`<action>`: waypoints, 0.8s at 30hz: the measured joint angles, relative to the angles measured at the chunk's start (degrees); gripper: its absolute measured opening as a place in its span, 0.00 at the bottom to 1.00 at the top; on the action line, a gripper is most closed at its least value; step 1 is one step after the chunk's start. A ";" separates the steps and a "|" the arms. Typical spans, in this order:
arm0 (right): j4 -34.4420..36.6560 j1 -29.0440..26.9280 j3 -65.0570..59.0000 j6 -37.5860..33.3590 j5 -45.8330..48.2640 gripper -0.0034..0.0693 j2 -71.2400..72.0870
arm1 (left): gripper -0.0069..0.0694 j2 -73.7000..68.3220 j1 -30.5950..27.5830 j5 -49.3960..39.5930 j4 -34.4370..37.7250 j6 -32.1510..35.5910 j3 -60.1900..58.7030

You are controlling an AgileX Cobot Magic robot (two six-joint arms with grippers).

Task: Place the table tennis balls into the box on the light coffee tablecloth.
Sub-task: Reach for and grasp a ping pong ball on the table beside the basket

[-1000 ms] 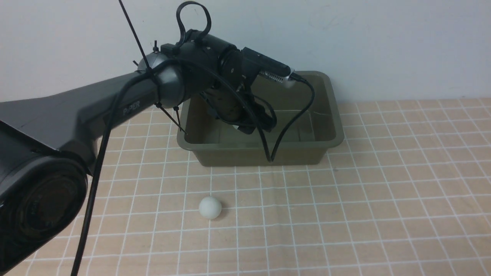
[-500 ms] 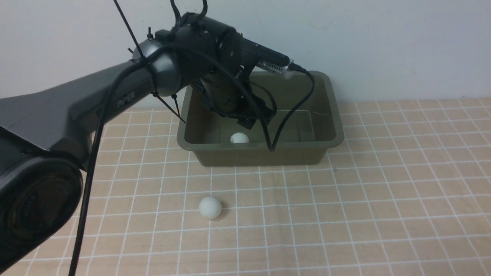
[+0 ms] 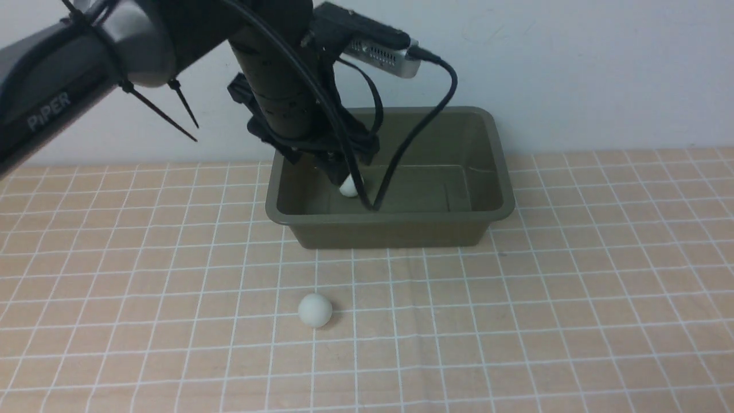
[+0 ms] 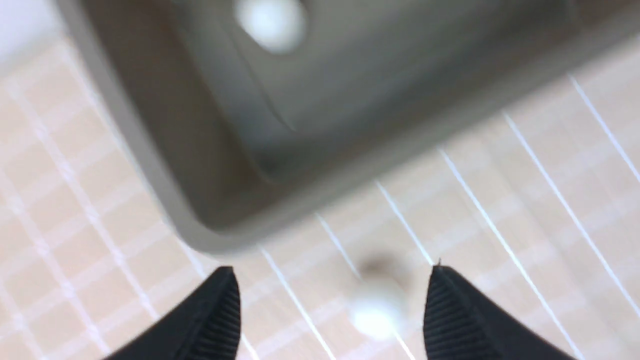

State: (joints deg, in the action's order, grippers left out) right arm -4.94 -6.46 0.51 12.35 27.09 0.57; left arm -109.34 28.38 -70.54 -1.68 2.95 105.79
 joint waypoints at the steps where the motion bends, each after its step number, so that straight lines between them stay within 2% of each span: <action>1: 0.00 0.00 0.00 0.00 0.00 0.03 0.00 | 0.62 0.20 0.00 0.06 1.68 0.90 -4.12; 5: 0.00 0.00 0.00 0.00 0.00 0.03 0.00 | 0.62 0.24 0.00 0.61 1.68 1.54 -12.83; 11: 0.00 0.00 0.00 0.00 0.00 0.03 0.00 | 0.62 0.24 0.00 9.95 1.68 3.29 -23.32; 16: 0.00 0.00 0.00 0.00 0.00 0.03 0.00 | 0.62 0.18 0.00 16.14 2.06 4.37 -27.11; 24: 0.00 0.00 0.00 0.00 0.00 0.03 0.00 | 0.62 -1.80 0.00 21.03 3.35 4.76 -27.83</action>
State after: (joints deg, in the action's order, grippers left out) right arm -4.94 -6.46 0.51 12.35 27.09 0.57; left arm -111.13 28.38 -49.51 1.67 7.70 77.96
